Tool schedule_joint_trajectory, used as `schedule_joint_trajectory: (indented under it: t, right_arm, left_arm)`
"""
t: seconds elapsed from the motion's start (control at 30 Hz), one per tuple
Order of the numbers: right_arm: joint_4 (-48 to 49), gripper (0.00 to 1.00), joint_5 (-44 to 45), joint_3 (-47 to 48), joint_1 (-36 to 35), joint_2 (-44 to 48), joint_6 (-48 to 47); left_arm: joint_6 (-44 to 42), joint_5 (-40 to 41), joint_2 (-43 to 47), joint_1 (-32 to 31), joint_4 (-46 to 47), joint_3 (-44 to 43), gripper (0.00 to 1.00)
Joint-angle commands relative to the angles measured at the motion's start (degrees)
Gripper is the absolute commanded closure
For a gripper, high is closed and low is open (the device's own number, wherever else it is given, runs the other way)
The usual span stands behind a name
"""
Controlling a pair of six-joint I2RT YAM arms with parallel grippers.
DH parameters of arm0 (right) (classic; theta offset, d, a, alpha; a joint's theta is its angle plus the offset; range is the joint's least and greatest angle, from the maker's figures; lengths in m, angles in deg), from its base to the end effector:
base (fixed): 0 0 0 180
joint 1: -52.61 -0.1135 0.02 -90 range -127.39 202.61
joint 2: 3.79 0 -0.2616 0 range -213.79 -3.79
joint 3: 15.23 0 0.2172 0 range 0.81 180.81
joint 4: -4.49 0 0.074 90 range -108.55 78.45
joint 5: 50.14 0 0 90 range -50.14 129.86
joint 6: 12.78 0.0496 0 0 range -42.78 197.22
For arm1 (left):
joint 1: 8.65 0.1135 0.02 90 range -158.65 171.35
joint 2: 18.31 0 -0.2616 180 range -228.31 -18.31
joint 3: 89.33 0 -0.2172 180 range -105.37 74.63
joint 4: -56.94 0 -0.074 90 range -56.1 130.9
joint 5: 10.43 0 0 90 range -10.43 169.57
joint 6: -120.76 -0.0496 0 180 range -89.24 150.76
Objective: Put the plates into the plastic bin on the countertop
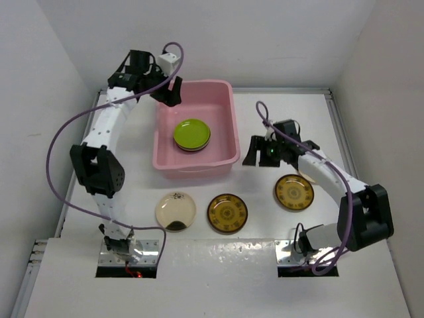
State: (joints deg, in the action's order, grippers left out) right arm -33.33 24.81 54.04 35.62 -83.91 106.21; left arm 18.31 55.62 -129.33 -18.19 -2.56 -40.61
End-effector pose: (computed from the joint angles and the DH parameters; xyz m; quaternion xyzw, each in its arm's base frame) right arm 0.2534 0.0909 0.2388 0.0510 0.9274 0.2494 0.2742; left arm 0.4010 -0.0878 0.3574 0.2559 0.8506 -0.1768 0.4239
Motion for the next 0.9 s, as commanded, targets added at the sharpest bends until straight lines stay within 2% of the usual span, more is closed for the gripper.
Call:
schedule_joint_trajectory:
  t: [0.0, 0.13, 0.2, 0.23, 0.4, 0.47, 0.6, 0.63, 0.67, 0.7, 0.8, 0.87]
  right_arm:
    - [0.68, 0.29, -8.75, -6.8, -2.07, 3.21, 1.06]
    - [7.42, 0.29, -9.21, -16.74, -5.32, 6.11, 3.61]
    - [10.25, 0.3, -9.39, -23.14, -7.16, 7.16, 5.97]
    - [14.27, 0.3, -9.21, -24.74, -7.61, 7.25, 6.6]
    - [23.95, 0.35, -7.63, -33.35, -10.16, 6.56, 10.29]
    - [28.26, 0.44, -7.71, -34.51, -10.88, 5.07, 11.08]
    - [31.89, 0.74, -9.47, -35.39, -11.22, 0.85, 12.4]
    - [31.71, 0.89, -10.0, -35.65, -11.22, -0.12, 12.14]
    - [30.67, 0.96, -9.91, -35.74, -11.31, -0.13, 11.88]
    - [30.05, 1.0, -10.0, -36.18, -11.05, 0.92, 10.31]
    - [21.99, 1.0, -10.35, -34.96, -11.65, 3.55, 5.91]
    - [14.62, 1.0, -13.06, -30.13, -13.32, 8.47, 0.64]
  left_arm:
    - [-1.18, 5.3, 9.04, 3.47, -3.64, 2.64, 0.22]
    - [-2.49, 11.98, 19.66, 8.2, -4.17, 15.87, 0.22]
    - [-2.49, 13.3, 23.64, 10.32, -4.17, 20.82, 0.22]
    - [-1.1, 14.27, 25.57, 11.2, -4.17, 25.28, 0.22]
    - [-0.57, 14.98, 36.48, 16.74, -3.56, 35.95, 0.22]
    - [0.4, 13.94, 38.33, 17.88, -2.94, 38.59, 0.22]
    - [0.93, 11.9, 40.89, 20.87, -2.94, 39.83, 0.22]
    - [0.93, 11.9, 41.49, 21.66, -2.94, 39.83, 0.22]
    - [0.24, 11.9, 41.5, 21.67, -2.94, 39.83, 0.22]
    - [0.23, 12.51, 41.5, 22.37, -2.94, 39.83, 0.22]
    - [-0.3, 11.91, 42.03, 23.68, -2.94, 39.83, 0.22]
    - [-0.3, 11.38, 42.03, 24.22, -2.33, 40.35, 0.22]
